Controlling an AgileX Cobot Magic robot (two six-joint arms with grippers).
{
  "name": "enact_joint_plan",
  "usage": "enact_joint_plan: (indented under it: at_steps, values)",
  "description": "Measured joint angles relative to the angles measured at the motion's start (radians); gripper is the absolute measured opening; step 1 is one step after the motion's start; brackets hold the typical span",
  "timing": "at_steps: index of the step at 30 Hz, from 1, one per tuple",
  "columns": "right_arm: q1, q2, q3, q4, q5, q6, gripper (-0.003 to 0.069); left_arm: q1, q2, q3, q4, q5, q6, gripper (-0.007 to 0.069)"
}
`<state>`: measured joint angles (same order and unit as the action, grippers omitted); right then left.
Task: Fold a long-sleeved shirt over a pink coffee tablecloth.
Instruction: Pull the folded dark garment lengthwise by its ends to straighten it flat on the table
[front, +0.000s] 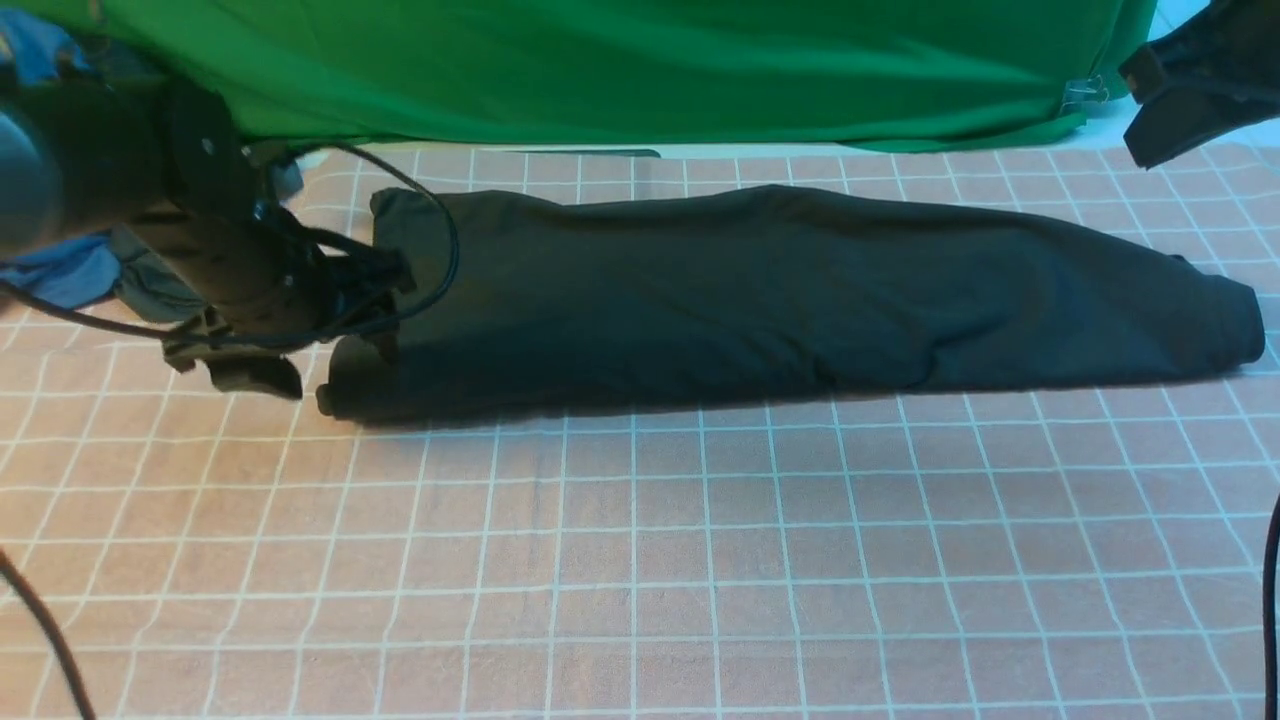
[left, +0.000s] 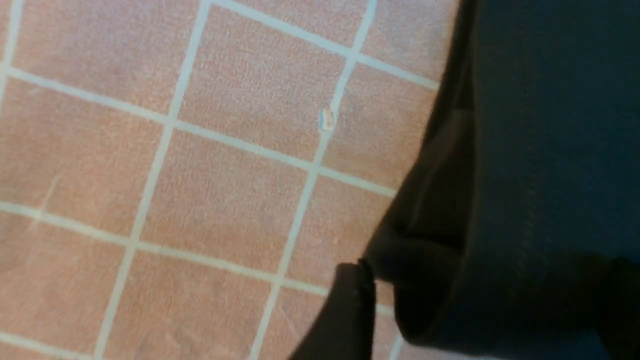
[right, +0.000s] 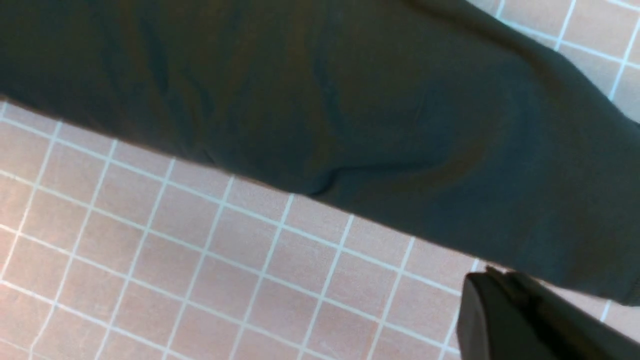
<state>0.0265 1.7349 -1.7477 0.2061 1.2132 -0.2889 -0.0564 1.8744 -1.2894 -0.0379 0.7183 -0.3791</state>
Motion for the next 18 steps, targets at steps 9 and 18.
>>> enact_joint_plan:
  at_steps: [9, 18]
  values:
    - [0.0, 0.0, 0.0, 0.0, -0.003, 0.0, 0.0045, 0.0, 0.071, 0.0, -0.076, -0.019, 0.08, 0.0489]
    - [-0.029, 0.0, 0.0, -0.136, -0.004, 0.074, 0.0045, -0.002, 0.048, -0.001, -0.066, 0.043, 0.126, 0.0196]
